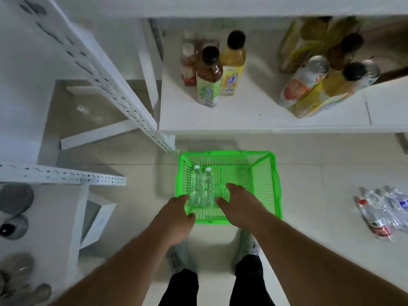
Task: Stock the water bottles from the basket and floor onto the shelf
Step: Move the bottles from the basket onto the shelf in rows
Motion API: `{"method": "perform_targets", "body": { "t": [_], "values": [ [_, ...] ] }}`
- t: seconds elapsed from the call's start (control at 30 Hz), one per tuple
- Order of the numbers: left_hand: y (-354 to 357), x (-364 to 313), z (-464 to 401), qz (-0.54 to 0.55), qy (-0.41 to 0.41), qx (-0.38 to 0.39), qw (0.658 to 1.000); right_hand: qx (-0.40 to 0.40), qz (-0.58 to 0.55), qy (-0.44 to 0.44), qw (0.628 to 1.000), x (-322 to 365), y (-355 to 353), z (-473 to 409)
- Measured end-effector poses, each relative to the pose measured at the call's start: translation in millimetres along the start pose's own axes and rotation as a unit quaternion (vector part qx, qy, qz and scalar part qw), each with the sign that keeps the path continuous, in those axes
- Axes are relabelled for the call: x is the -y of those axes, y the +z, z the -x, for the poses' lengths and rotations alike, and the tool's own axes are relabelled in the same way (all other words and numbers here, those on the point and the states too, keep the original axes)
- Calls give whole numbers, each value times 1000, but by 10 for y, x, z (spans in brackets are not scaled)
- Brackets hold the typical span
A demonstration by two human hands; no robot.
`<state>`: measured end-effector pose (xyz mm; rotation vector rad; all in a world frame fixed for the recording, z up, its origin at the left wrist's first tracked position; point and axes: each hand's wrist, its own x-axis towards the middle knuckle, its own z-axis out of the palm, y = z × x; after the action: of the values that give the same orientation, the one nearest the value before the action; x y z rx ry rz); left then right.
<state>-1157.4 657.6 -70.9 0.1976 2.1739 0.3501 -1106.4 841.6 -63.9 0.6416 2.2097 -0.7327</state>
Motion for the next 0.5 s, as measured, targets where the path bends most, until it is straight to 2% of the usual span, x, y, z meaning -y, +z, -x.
{"method": "perform_targets", "body": {
  "t": [0.13, 0.3, 0.5],
  "values": [
    [673, 160, -1007, 27, -27, -9, 999, 18, -42, 45, 998, -430, 657, -1172],
    [1469, 475, -2128, 97, -88, -32, 991, 21, -157, 121, 980, -841, 1487, -2394],
    [2204, 833, -3121, 136, -127, -45, 981, -5, -188, 128, 974, -1040, 2209, -3606]
  ]
}}
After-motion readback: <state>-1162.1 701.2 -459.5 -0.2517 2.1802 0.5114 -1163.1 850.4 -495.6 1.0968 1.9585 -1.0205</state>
